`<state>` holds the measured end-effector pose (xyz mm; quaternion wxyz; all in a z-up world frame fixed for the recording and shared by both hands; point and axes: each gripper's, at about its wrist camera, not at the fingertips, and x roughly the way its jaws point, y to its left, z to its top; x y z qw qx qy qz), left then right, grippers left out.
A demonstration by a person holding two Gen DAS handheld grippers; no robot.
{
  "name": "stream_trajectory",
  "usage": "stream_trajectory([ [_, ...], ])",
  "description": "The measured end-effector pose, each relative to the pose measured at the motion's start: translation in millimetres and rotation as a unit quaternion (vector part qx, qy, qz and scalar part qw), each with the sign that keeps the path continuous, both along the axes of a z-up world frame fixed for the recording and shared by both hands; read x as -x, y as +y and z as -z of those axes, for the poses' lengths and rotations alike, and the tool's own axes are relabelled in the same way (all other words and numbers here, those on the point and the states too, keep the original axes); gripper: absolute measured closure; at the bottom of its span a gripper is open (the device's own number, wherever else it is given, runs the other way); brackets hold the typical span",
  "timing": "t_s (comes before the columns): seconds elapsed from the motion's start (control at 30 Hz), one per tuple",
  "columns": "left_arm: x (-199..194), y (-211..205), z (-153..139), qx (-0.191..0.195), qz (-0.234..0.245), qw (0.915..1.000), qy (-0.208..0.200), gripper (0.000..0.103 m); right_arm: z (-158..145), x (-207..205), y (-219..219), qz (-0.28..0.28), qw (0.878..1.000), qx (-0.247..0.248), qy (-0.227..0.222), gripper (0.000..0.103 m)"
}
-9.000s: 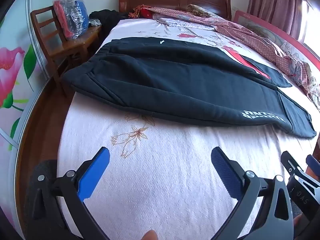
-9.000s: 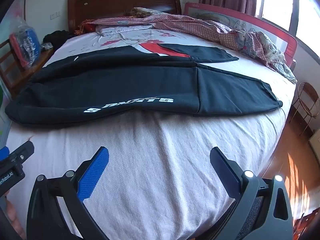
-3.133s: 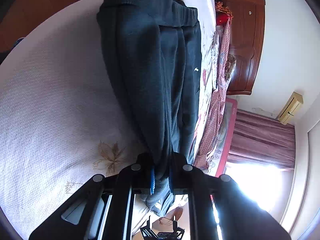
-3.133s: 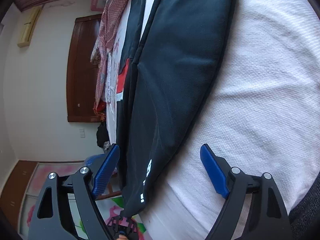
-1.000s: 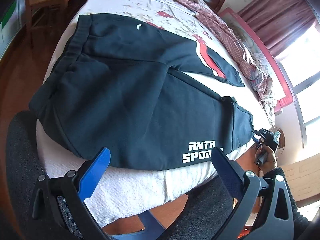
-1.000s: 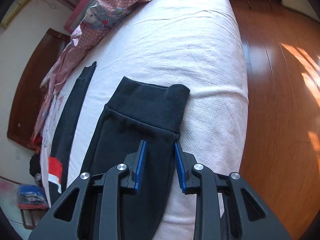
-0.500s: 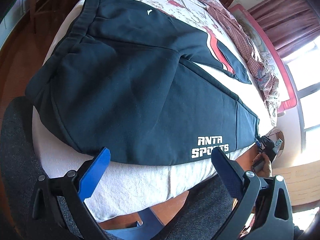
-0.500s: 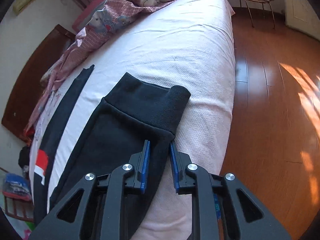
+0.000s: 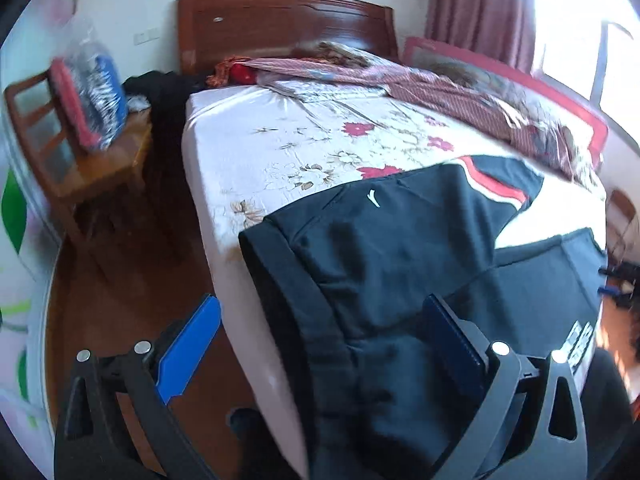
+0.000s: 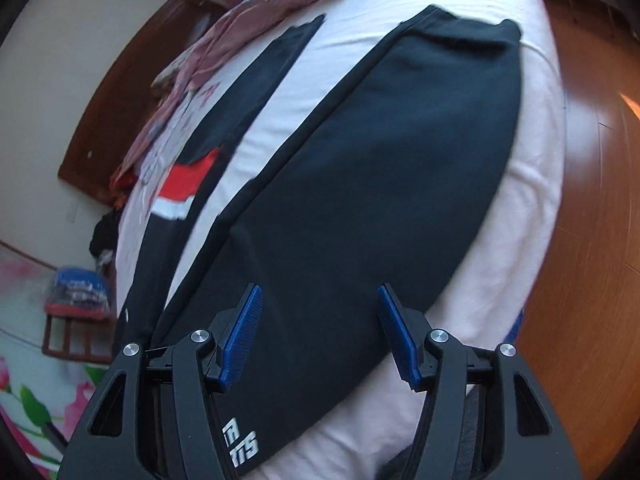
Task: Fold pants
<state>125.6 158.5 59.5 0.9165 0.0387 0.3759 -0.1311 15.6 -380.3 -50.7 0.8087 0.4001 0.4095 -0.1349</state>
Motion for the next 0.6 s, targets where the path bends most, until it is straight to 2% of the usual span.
stream_trajectory([
  [0.03, -18, 8, 6, -0.006, 0.018, 0.9998, 0.010, 0.002, 0, -9, 15, -0.018, 1.000, -0.001, 0.007, 0.044],
  [0.07, -33, 15, 11, 0.004, 0.032, 0.9994, 0.016, 0.002, -1, -17, 29, -0.034, 0.999, -0.002, 0.011, 0.044],
  [0.17, -74, 36, 24, 0.061, 0.055, 0.9961, 0.032, 0.002, -6, -42, 59, -0.070, 0.997, -0.002, 0.021, 0.044],
  [0.23, -97, 49, 35, 0.097, 0.054, 0.9932, 0.036, 0.003, -10, -56, 74, -0.087, 0.996, 0.001, 0.022, 0.044],
  [0.43, -131, 51, 69, 0.127, 0.073, 0.9875, 0.057, 0.003, -9, -91, 99, -0.113, 0.993, -0.003, 0.045, 0.044],
  [0.6, -143, 50, 88, 0.140, 0.096, 0.9825, 0.076, 0.004, 0, -99, 114, -0.126, 0.990, -0.010, 0.060, 0.044],
])
